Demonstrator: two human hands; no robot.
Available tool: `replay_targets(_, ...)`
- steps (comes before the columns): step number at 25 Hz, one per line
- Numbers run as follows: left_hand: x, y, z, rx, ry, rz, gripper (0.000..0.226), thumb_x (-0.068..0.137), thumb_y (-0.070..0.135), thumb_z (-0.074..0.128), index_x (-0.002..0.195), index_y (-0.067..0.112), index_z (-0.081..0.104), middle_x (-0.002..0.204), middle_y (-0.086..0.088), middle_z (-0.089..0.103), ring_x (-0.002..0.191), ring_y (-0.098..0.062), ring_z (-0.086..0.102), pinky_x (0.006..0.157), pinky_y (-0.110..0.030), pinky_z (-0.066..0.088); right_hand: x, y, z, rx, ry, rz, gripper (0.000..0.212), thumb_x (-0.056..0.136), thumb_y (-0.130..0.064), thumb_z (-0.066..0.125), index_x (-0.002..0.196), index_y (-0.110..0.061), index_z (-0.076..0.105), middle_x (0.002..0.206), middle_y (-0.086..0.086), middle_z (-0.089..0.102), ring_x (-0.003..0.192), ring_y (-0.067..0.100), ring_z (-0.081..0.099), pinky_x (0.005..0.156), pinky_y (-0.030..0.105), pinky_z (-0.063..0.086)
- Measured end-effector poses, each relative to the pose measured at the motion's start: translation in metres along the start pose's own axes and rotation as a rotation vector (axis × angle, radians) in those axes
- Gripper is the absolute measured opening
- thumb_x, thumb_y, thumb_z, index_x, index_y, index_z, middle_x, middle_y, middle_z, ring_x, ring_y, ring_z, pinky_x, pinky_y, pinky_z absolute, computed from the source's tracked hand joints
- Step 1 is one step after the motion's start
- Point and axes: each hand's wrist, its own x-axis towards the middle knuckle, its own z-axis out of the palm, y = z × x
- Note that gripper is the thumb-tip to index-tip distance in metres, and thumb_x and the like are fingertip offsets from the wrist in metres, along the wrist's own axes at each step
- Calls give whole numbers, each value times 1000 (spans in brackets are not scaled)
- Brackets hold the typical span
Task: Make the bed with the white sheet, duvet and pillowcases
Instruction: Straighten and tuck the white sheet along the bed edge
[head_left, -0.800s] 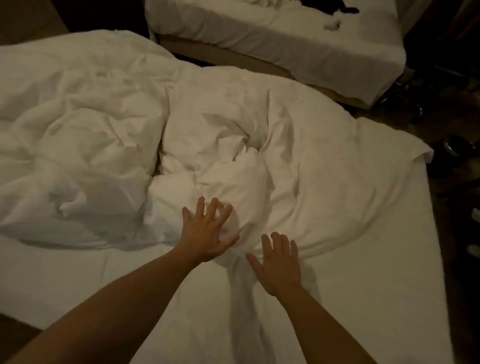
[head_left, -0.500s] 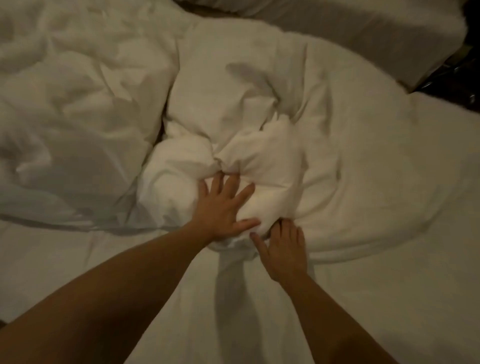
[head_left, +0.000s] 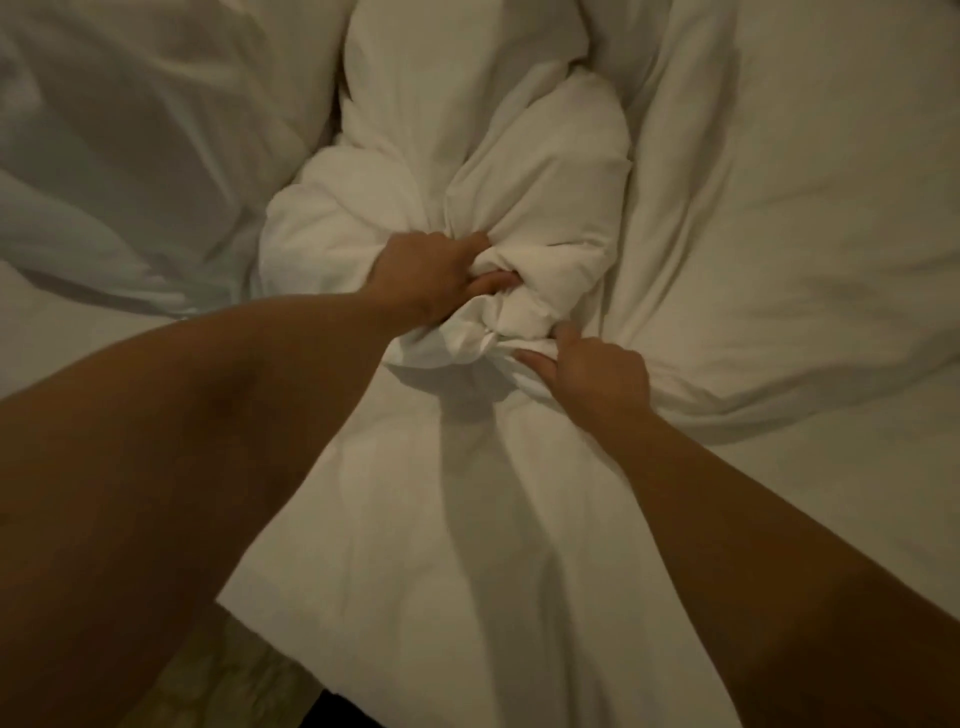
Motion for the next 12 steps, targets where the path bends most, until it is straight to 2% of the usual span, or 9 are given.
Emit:
replay_targets(3, -20, 35, -39, -43, -65, -83, 72, 84, 85, 27, 126, 34, 57, 105, -12, 71, 99, -37, 65, 77, -40, 40, -28, 27, -42, -8, -96, -33, 82, 85, -81, 20, 128, -19, 51, 95, 11, 72, 87, 32, 70, 67, 34, 44)
replay_targets(6, -50, 86, -61, -135, -99, -93, 74, 80, 87, 26, 123, 37, 61, 109, -9, 72, 104, -35, 65, 81, -39, 45, -75, 72, -94, -39, -208, -60, 78, 87, -79, 17, 138, -28, 46, 103, 7, 72, 95, 29, 70, 78, 36, 49)
replay_targets(8, -71, 134, -66, -199, -107, -91, 69, 84, 84, 31, 127, 38, 60, 111, -8, 72, 106, -34, 65, 84, -39, 45, -113, 111, -121, -111, -240, -82, 74, 88, -77, 15, 132, -29, 50, 101, 3, 72, 93, 25, 70, 74, 33, 47)
replay_targets(10, -91, 178, -55, -220, -116, -73, 65, 87, 81, 33, 129, 39, 59, 110, -8, 72, 106, -34, 65, 83, -39, 45, -153, 145, -130, -176, -260, -92, 79, 83, -78, 4, 117, -29, 56, 95, -1, 72, 88, 21, 70, 67, 30, 42)
replay_targets(12, -107, 215, -34, -204, -142, -30, 61, 88, 79, 34, 127, 38, 58, 110, -8, 72, 105, -33, 65, 81, -38, 44, -189, 168, -117, -198, -199, -87, 87, 83, -78, -6, 104, -28, 62, 85, 0, 73, 80, 22, 71, 66, 31, 45)
